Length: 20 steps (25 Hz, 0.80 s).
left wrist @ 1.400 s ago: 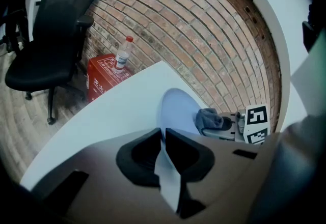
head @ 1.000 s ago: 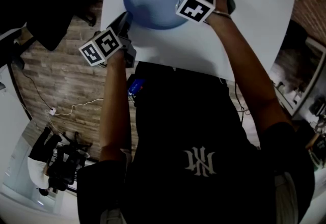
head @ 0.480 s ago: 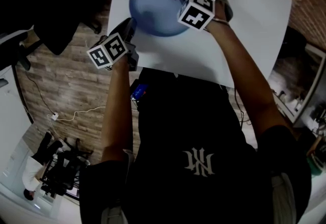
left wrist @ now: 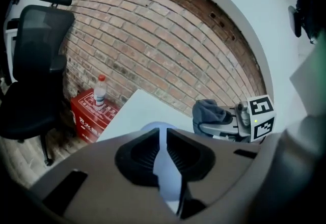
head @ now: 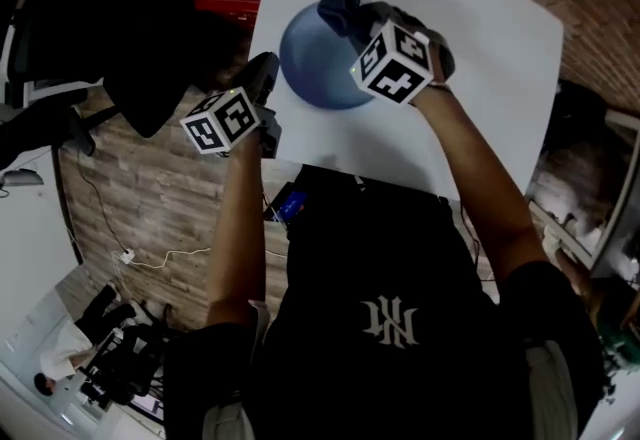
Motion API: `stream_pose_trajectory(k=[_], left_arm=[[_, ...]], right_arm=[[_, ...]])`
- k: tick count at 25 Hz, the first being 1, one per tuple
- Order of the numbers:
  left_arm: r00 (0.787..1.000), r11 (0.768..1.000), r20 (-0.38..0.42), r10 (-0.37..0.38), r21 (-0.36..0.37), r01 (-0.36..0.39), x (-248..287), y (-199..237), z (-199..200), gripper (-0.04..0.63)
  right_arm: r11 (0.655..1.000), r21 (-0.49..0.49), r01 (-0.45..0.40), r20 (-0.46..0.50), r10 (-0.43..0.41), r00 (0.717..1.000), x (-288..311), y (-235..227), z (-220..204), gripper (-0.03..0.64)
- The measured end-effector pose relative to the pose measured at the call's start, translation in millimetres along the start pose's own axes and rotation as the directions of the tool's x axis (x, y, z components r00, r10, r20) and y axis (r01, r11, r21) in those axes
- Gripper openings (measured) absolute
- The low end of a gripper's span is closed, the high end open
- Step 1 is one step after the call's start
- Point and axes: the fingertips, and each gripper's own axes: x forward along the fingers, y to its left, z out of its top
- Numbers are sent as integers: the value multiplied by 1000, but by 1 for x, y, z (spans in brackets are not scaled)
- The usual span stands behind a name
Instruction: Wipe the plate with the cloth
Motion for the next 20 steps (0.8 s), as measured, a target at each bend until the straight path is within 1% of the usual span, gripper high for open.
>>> stream_pose_trajectory(k=[3, 6, 10, 12, 15, 17, 19, 20], left_arm=[[999, 998, 31, -39, 56, 38, -9, -23, 25, 28], [991, 992, 76, -107, 80, 101, -23, -48, 47, 9], [974, 973, 137, -183, 166, 159, -47, -82, 77, 3], [957, 957, 162, -241, 204, 206, -63, -102, 88, 3], [918, 917, 193, -346, 275, 287, -89, -135, 106, 3], [878, 883, 222, -424, 319, 345, -109, -158, 118, 2], [832, 842, 243, -498, 365, 397, -126, -176, 126, 2], [813, 821, 244, -528, 392, 416, -134, -184, 128, 2]], right_arm=[[1000, 27, 15, 85, -17, 996, -24, -8, 26, 84], [999, 54, 4, 185, -14, 983, -51, -6, 50, 84], [997, 78, 26, 281, -47, 958, -91, -5, 75, 84], [995, 97, 38, 330, -68, 941, -114, -2, 85, 84], [989, 144, 44, 415, -100, 905, -149, 0, 97, 84], [982, 180, 53, 485, -135, 864, -174, -1, 108, 84], [976, 207, 65, 543, -170, 822, -197, -1, 116, 84], [974, 213, 71, 566, -182, 804, -208, 0, 120, 84]])
